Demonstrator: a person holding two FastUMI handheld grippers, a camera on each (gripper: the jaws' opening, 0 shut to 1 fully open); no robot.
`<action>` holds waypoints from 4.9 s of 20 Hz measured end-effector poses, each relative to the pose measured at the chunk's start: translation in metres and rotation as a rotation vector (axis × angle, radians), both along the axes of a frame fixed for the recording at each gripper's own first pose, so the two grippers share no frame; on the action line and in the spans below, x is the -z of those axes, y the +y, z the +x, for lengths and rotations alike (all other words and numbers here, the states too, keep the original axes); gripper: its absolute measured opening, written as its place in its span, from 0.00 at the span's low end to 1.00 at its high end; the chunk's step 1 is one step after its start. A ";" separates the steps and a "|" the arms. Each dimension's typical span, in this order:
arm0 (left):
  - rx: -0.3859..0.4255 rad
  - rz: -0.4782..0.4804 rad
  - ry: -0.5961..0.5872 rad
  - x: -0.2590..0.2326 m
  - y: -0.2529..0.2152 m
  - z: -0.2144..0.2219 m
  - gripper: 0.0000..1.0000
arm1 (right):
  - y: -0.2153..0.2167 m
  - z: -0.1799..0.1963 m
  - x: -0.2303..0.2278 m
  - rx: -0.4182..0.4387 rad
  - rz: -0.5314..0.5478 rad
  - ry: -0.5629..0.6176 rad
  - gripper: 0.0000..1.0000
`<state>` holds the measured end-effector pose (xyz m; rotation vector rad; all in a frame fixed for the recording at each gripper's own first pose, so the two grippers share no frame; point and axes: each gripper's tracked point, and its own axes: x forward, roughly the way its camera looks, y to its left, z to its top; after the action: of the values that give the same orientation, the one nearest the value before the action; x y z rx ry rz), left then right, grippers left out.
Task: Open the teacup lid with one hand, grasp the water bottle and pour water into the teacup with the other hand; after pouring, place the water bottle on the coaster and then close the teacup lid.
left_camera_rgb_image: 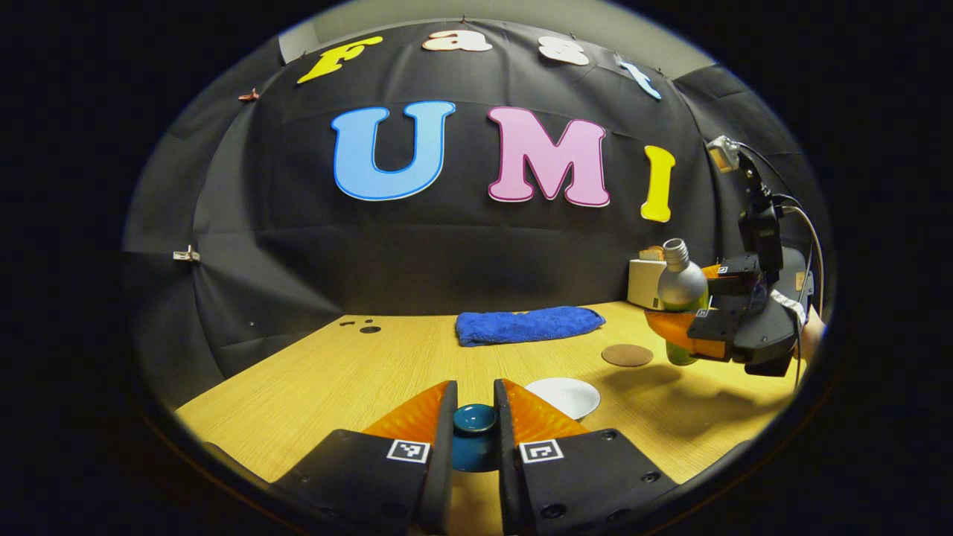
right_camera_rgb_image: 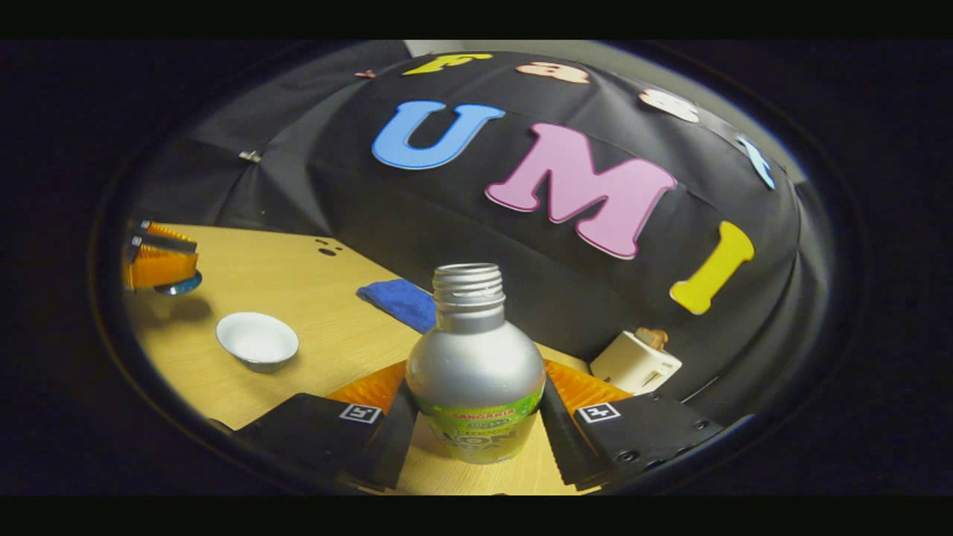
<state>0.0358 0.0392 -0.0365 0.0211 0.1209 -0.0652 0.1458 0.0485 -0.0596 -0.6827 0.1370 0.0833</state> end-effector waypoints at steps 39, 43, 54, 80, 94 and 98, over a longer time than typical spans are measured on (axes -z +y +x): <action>-0.050 -0.107 0.023 0.006 0.061 -0.012 0.30 | 0.084 0.029 0.059 -0.369 -1.098 -0.186 0.77; -0.039 -0.097 0.015 0.002 0.058 -0.014 0.30 | 0.081 0.033 0.065 -0.375 -1.102 -0.174 0.77; -0.042 -0.084 0.007 -0.002 0.060 -0.015 0.32 | 0.085 0.039 0.058 -0.390 -1.197 -0.224 0.80; -0.024 -0.096 0.011 -0.007 0.051 -0.021 0.30 | 0.093 0.040 0.016 -0.389 -1.361 -0.402 0.79; -0.013 -0.089 0.004 -0.010 0.048 -0.023 0.30 | 0.099 0.036 0.008 -0.416 -1.429 -0.452 0.79; -0.008 -0.089 0.002 -0.009 0.046 -0.024 0.30 | 0.101 0.035 0.009 -0.421 -1.434 -0.454 0.79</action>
<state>0.0117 0.0856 -0.0276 -0.0678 0.1202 -0.0622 0.1808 0.1492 -0.0682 -2.1332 -0.4479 0.2348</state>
